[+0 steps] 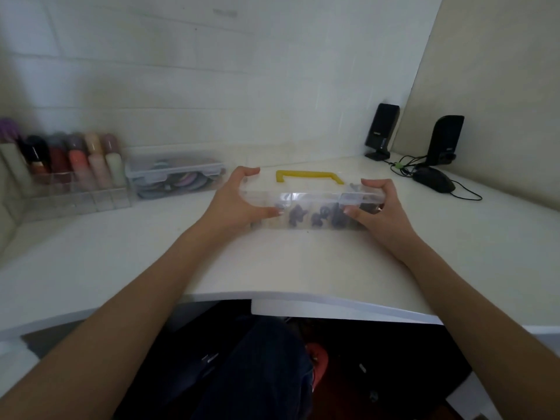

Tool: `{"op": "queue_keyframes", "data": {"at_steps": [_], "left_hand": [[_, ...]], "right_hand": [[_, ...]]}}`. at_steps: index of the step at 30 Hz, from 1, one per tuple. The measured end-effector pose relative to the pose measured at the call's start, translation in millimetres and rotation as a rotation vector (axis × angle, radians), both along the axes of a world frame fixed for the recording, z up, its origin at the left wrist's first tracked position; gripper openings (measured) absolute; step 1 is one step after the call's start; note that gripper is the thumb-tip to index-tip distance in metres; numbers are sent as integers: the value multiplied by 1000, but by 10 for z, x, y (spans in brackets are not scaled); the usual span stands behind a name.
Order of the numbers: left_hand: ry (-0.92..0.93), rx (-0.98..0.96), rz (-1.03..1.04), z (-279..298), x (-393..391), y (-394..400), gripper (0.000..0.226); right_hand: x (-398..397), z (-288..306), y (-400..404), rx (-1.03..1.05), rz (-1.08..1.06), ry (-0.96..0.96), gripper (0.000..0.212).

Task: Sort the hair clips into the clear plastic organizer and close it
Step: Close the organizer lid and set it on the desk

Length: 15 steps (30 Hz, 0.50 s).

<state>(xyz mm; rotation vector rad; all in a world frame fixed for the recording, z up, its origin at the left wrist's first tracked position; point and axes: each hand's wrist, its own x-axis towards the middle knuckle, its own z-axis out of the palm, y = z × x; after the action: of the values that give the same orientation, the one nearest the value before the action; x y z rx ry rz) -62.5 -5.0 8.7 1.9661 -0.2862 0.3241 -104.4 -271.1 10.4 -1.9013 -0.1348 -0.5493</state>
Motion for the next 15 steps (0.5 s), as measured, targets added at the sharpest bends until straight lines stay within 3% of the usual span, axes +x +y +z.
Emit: {"op": "queue_keyframes", "data": {"at_steps": [3, 15], "left_hand": [[46, -95, -13, -26, -3, -29, 81], [-63, -1, 45, -9, -27, -16, 72]], "right_hand": [[16, -24, -8, 6, -3, 2, 56], [11, -27, 7, -53, -63, -3, 51]]}}
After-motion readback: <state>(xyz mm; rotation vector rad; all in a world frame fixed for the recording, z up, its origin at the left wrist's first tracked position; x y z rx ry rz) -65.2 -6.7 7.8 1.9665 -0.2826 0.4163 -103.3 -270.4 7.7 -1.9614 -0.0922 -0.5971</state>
